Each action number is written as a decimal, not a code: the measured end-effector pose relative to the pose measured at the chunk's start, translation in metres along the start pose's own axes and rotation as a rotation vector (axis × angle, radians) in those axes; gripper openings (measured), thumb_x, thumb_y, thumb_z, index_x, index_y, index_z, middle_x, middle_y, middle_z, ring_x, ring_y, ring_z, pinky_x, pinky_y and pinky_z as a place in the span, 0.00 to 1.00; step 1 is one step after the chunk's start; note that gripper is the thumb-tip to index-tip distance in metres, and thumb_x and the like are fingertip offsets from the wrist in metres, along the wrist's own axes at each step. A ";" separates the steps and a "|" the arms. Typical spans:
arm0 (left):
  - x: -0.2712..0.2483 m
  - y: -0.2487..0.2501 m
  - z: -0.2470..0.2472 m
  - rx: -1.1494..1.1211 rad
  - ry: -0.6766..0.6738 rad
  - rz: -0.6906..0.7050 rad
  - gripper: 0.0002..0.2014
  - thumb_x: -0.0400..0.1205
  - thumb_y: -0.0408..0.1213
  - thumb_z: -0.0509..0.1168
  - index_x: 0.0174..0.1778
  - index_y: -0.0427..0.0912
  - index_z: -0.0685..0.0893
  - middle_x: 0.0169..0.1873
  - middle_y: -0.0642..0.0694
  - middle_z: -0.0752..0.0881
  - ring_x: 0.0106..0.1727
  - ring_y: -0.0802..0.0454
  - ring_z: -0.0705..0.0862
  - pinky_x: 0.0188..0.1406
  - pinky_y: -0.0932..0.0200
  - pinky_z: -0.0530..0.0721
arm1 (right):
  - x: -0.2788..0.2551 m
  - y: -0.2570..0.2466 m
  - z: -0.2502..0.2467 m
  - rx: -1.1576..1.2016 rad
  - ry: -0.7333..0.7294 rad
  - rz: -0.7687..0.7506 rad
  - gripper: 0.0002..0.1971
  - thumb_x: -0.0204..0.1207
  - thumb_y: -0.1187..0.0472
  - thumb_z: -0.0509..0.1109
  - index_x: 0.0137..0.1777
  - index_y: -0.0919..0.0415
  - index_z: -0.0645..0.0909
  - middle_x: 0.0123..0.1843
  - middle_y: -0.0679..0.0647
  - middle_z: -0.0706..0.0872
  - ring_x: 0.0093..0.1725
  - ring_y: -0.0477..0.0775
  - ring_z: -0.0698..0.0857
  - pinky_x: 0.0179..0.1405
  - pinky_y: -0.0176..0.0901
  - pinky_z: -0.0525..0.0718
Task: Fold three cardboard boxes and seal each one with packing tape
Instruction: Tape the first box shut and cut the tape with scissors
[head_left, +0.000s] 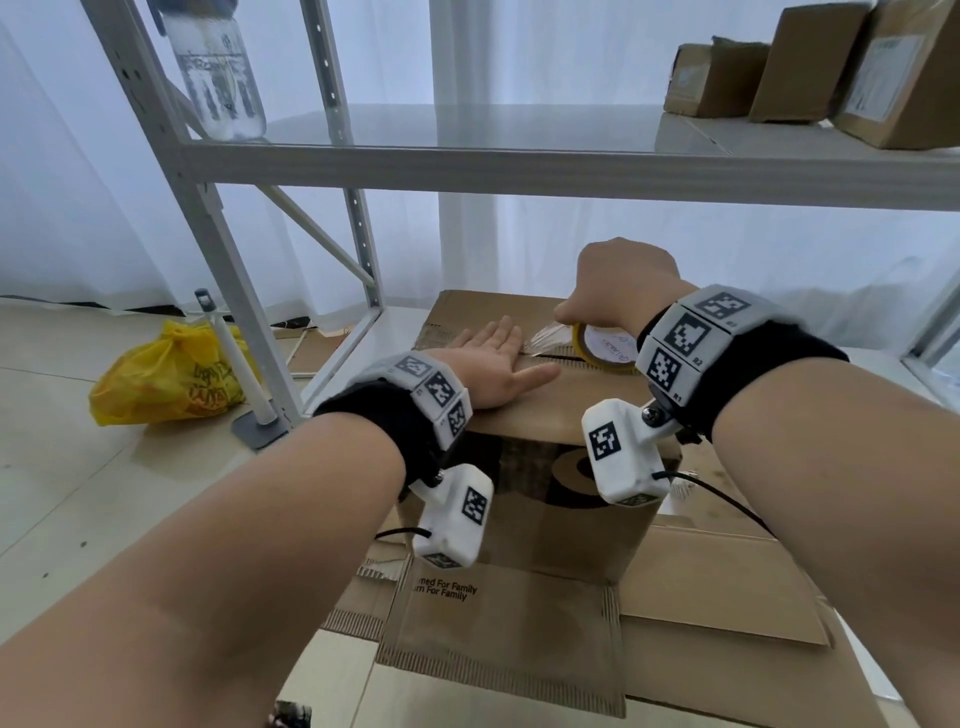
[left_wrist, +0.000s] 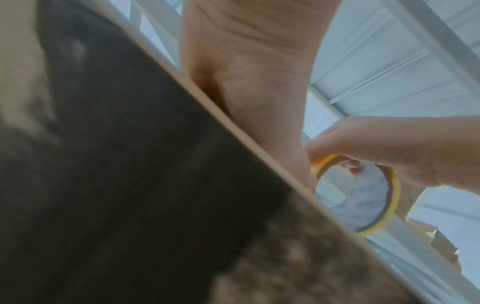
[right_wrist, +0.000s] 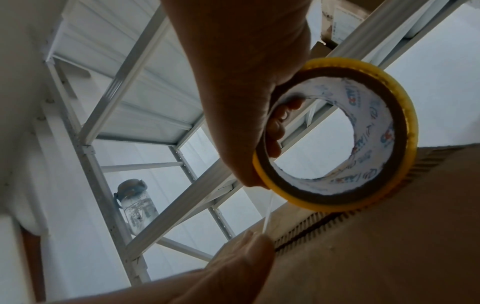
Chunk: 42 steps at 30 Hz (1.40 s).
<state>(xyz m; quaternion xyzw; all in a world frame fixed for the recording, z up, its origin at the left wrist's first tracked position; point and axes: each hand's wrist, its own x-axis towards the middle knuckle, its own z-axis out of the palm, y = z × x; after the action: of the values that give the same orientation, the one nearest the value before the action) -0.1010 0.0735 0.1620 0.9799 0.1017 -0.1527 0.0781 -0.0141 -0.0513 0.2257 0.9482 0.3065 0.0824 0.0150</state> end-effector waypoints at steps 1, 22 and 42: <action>-0.001 -0.009 -0.001 -0.001 0.010 -0.024 0.44 0.80 0.70 0.40 0.84 0.42 0.38 0.84 0.46 0.36 0.84 0.53 0.37 0.82 0.51 0.37 | 0.000 -0.001 0.000 -0.012 0.005 -0.013 0.14 0.73 0.51 0.68 0.32 0.58 0.71 0.33 0.51 0.77 0.37 0.54 0.78 0.34 0.44 0.72; 0.004 0.002 0.000 0.003 0.018 -0.017 0.43 0.82 0.68 0.42 0.84 0.44 0.37 0.84 0.47 0.37 0.84 0.55 0.38 0.81 0.55 0.37 | 0.000 0.013 -0.002 0.151 0.087 -0.140 0.10 0.76 0.54 0.65 0.48 0.59 0.82 0.46 0.54 0.83 0.48 0.56 0.82 0.40 0.47 0.76; 0.005 -0.003 -0.003 0.027 0.057 -0.153 0.51 0.76 0.75 0.42 0.84 0.41 0.36 0.83 0.44 0.36 0.84 0.50 0.37 0.82 0.50 0.38 | 0.003 0.033 0.001 -0.152 -0.019 -0.100 0.06 0.74 0.56 0.65 0.39 0.57 0.79 0.36 0.51 0.81 0.35 0.52 0.79 0.28 0.39 0.68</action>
<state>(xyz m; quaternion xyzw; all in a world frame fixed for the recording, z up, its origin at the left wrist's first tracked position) -0.0964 0.0782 0.1632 0.9742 0.1766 -0.1318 0.0499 0.0072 -0.0761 0.2281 0.9286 0.3459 0.0957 0.0941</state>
